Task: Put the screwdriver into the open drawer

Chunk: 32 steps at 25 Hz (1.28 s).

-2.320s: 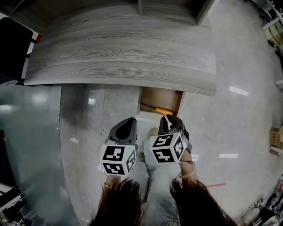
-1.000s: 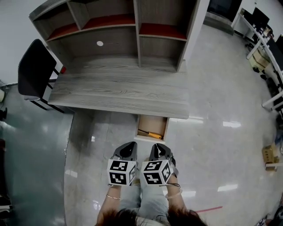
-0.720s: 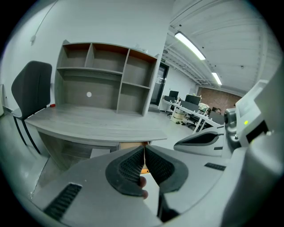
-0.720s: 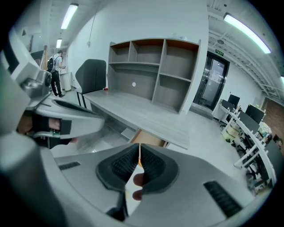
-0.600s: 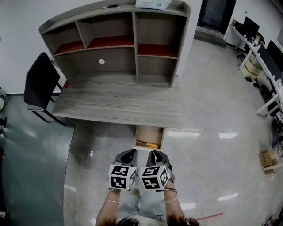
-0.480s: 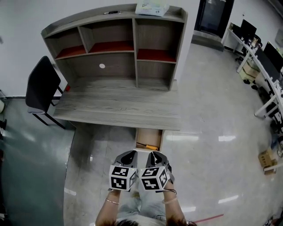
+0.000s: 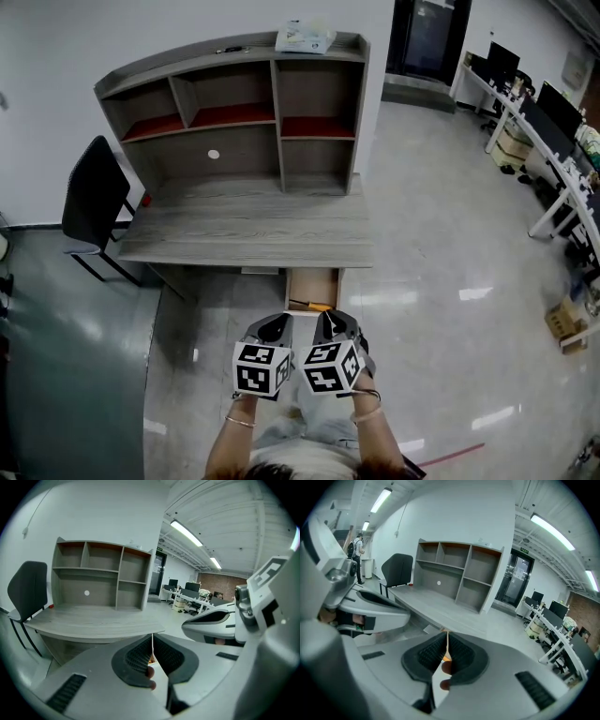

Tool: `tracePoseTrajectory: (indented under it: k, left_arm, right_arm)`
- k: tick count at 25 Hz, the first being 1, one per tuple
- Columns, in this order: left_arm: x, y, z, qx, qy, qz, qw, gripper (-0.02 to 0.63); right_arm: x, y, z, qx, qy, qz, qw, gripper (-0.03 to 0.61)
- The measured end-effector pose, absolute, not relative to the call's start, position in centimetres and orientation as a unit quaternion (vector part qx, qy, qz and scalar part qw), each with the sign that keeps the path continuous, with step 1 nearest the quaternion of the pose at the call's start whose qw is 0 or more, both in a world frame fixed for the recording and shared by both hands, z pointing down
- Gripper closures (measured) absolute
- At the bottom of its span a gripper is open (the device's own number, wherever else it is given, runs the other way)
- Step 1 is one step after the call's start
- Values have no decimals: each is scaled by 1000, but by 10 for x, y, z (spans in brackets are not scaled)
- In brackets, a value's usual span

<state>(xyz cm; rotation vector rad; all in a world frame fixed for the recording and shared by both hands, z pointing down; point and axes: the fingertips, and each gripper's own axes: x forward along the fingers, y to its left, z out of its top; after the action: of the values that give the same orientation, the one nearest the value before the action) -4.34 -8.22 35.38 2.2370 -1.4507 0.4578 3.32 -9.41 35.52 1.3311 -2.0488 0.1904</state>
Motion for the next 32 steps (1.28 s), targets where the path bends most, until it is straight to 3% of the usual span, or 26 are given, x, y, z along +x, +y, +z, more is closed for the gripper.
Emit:
tracePoseTrajectory:
  k: [32]
  left_arm:
    - [-46,32,275,830,-527,112,145,591]
  right_arm:
    - [36,22,262,553,-797,16,244,546]
